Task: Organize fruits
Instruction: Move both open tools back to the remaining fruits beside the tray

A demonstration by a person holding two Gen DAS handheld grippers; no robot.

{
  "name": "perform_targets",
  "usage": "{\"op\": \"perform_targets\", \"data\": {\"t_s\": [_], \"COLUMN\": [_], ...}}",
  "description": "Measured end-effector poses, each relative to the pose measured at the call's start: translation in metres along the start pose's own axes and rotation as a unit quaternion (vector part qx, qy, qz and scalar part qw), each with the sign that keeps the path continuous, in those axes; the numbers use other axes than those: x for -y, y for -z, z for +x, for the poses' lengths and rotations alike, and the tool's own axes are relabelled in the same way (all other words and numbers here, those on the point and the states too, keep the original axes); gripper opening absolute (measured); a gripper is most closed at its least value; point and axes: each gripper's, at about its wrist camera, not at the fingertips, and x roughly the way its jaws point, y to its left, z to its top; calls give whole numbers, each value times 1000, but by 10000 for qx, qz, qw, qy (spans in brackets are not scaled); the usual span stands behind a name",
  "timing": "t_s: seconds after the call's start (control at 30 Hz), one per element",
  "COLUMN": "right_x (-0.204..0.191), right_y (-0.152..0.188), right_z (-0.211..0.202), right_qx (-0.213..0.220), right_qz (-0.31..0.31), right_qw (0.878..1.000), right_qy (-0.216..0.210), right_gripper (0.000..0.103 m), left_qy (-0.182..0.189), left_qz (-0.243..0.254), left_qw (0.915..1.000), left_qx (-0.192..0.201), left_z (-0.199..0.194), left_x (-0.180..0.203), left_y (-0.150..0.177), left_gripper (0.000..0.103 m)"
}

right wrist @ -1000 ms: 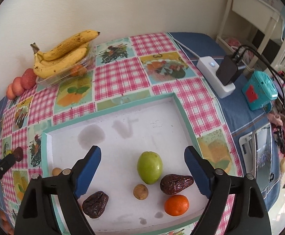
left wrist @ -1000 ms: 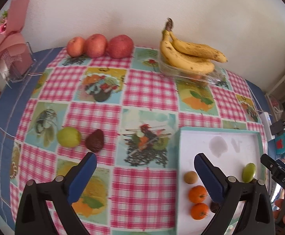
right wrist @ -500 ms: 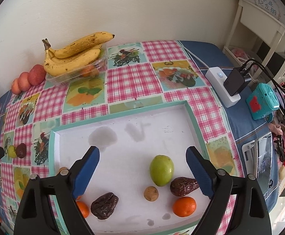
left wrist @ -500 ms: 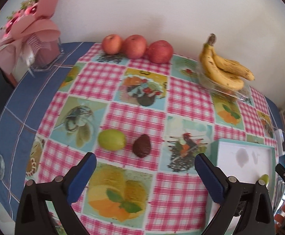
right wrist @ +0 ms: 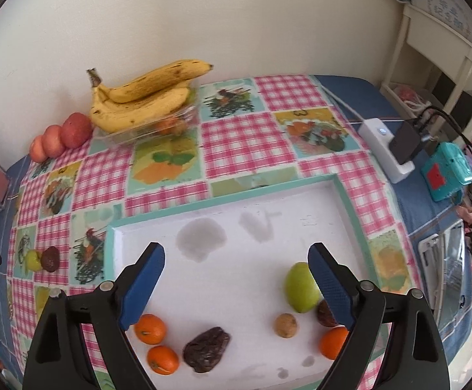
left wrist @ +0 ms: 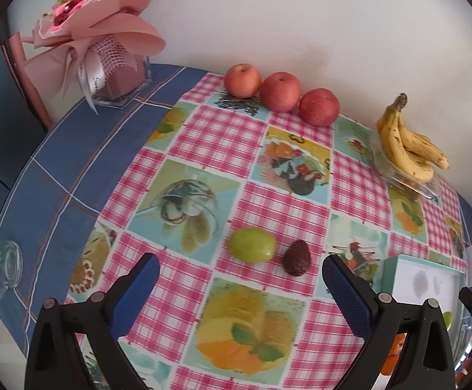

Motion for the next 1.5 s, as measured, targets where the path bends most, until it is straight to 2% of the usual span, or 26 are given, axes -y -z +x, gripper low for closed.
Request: {"op": "perform_targets", "data": {"t_s": [0.2, 0.57, 0.9, 1.5], "right_x": [-32, -97, -138, -200], "right_y": [1, 9, 16, 23], "right_z": [4, 14, 21, 50], "right_qx": [1, -61, -182, -405], "right_qz": [-210, -854, -1107, -1346], "right_qw": [9992, 9954, 9915, 9836], "right_qy": [-343, -426, -662, -1129], "right_gripper": [90, 90, 90, 90], "left_qy": [18, 85, 347, 257], "left_qz": [-301, -691, -999, -1007], "left_qw": [9995, 9975, 9943, 9944], "left_qx": [-20, 82, 157, -173], "left_z": [3, 4, 8, 52], "left_x": [-21, -52, -64, -65], "left_y": [-4, -13, -17, -21], "left_gripper": [102, 102, 100, 98]}}
